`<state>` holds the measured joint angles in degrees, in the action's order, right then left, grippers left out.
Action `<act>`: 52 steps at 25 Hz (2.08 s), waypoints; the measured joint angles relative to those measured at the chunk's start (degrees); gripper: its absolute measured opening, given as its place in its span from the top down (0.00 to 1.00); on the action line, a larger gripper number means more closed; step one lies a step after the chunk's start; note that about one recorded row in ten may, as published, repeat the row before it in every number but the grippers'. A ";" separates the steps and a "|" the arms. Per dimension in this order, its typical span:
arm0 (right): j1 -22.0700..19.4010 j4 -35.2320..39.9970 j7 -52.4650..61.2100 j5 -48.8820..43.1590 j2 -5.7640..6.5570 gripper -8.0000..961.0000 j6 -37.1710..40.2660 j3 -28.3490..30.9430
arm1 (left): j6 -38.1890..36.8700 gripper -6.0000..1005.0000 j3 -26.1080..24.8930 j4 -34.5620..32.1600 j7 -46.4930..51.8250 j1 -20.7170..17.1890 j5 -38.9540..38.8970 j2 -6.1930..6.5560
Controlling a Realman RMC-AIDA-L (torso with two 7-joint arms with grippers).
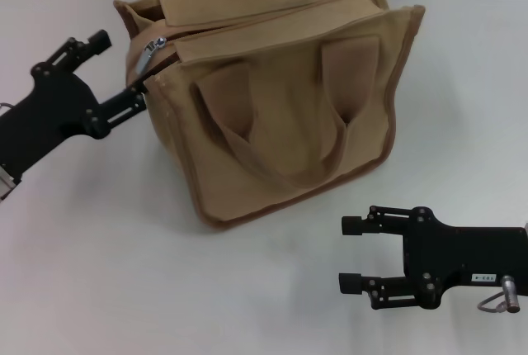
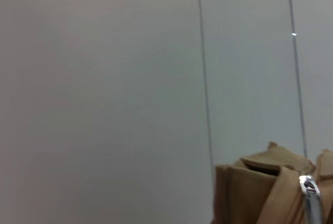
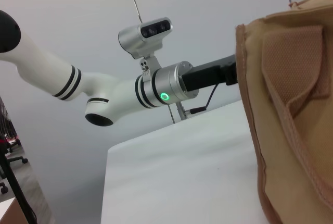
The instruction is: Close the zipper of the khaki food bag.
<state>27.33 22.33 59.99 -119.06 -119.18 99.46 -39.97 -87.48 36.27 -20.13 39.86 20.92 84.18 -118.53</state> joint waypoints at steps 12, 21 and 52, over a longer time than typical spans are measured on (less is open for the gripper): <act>0.00 0.00 0.04 -0.03 0.00 0.18 -0.04 -0.04 | -5.14 0.17 -2.12 -0.17 -5.94 -2.01 0.00 0.23; 0.00 0.00 0.04 0.12 0.00 0.18 0.03 -0.14 | -5.39 0.54 -2.52 -0.08 -5.98 -1.81 -0.04 0.12; 21.08 7.39 44.68 23.27 2.29 0.18 7.07 -1.83 | -9.17 0.98 -3.22 0.96 -6.02 -1.68 -2.33 -0.07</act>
<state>48.42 29.71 104.67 -95.79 -116.88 106.53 -41.80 -96.66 33.05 -19.17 33.83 19.24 81.85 -118.60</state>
